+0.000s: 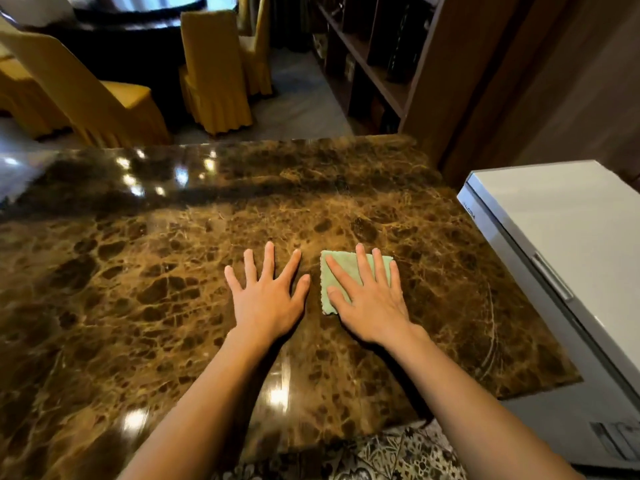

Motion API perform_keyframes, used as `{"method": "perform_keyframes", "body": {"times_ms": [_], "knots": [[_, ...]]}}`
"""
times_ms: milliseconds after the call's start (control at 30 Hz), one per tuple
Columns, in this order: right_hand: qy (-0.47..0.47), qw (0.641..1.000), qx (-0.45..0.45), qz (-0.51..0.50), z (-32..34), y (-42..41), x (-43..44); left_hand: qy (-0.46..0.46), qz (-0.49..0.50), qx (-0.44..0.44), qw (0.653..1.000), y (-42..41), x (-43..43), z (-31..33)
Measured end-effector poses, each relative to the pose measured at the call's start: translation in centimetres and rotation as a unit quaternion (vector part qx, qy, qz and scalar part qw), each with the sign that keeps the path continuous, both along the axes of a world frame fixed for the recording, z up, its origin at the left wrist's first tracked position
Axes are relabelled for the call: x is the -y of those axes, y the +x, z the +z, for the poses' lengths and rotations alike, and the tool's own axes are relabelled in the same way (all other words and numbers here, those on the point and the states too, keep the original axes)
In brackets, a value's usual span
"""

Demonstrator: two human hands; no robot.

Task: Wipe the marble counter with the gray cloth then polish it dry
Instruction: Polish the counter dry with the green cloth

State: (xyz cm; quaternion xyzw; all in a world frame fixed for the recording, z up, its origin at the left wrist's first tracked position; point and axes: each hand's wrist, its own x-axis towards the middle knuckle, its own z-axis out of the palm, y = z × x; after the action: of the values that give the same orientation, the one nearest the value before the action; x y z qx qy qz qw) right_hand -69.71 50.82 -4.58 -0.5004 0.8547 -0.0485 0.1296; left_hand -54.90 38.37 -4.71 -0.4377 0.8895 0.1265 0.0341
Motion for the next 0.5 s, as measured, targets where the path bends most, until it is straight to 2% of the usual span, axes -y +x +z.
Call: {"method": "perform_keyframes", "body": {"times_ms": [300,500], "knots": [[0.019,0.999,-0.017,0.023,0.1,-9.2,17.9,-0.011,0.030,-0.001,0.999,-6.3,11.0,-0.2],[0.021,0.999,-0.023,0.019,-0.4,-13.9,30.0,-0.024,0.035,-0.007,0.999,-9.3,15.1,-0.8]]}}
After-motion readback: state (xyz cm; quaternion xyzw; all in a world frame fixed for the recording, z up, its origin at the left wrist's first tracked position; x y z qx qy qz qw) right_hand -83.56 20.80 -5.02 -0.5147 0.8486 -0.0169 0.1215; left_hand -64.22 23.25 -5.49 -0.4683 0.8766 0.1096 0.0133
